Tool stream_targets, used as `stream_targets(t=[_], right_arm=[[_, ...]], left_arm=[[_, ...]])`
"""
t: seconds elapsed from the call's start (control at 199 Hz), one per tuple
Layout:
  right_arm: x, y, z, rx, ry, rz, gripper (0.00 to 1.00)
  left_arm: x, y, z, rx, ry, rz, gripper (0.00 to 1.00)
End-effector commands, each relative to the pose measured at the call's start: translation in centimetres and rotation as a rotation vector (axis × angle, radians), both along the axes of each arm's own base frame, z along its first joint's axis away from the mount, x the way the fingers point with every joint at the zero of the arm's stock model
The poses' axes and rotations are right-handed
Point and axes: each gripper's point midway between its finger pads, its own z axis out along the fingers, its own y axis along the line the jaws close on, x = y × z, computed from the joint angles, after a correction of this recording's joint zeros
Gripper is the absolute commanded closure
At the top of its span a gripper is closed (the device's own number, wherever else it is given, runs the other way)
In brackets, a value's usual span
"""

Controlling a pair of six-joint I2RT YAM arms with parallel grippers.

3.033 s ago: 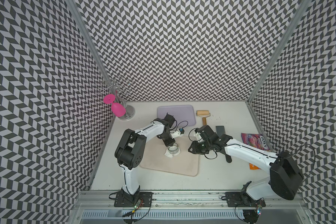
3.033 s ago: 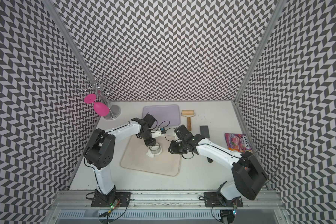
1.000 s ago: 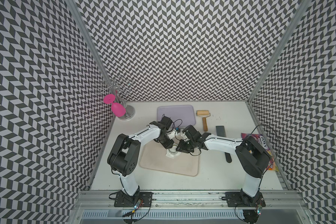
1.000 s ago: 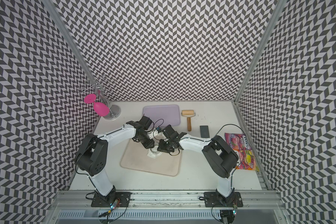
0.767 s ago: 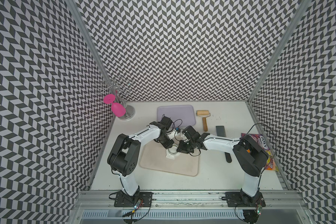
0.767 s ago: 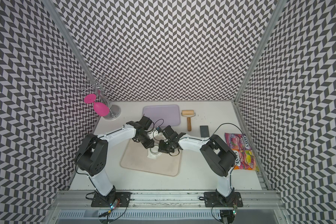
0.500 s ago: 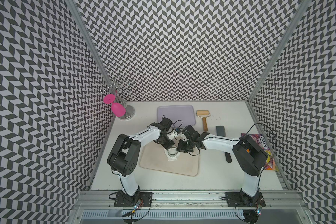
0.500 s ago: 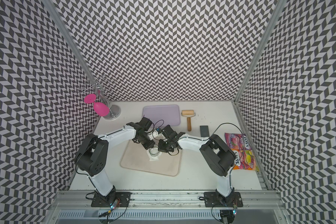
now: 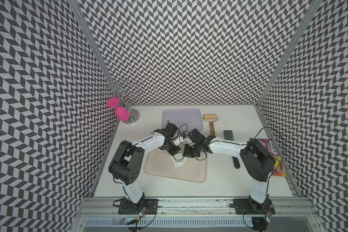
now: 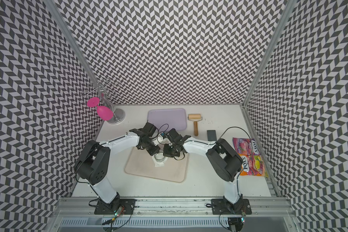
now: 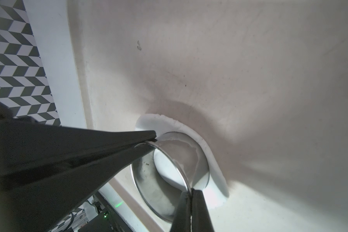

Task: Roll out the dumpling wrappers from the dough
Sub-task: Press the dumpling wrapper on the work surface.

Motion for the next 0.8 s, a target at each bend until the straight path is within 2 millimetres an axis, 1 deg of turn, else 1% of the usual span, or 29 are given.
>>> stream_targets(t=[0.0, 0.095, 0.266, 0.503, 0.799], right_arm=[[0.3, -1.3, -3.7, -0.091, 0.007, -0.016, 1.00], [-0.1, -1.7, -4.8, -0.110, 0.022, -0.018, 1.00], [-0.3, -2.5, -6.1, -0.141, 0.039, -0.031, 1.00], [-0.8, -4.3, -8.1, -0.228, 0.071, -0.057, 1.00], [-1.3, -6.7, -9.6, -0.335, 0.089, -0.087, 1.00]], left_arm=[[-1.9, 2.9, -4.0, 0.135, 0.075, 0.019, 1.00], [-2.3, 3.2, -4.5, 0.145, 0.085, 0.022, 1.00], [-2.8, 3.7, -5.4, 0.164, 0.102, 0.020, 1.00], [-3.9, 4.4, -6.6, 0.184, 0.134, 0.023, 1.00], [-5.3, 5.3, -7.6, 0.204, 0.153, 0.024, 1.00]])
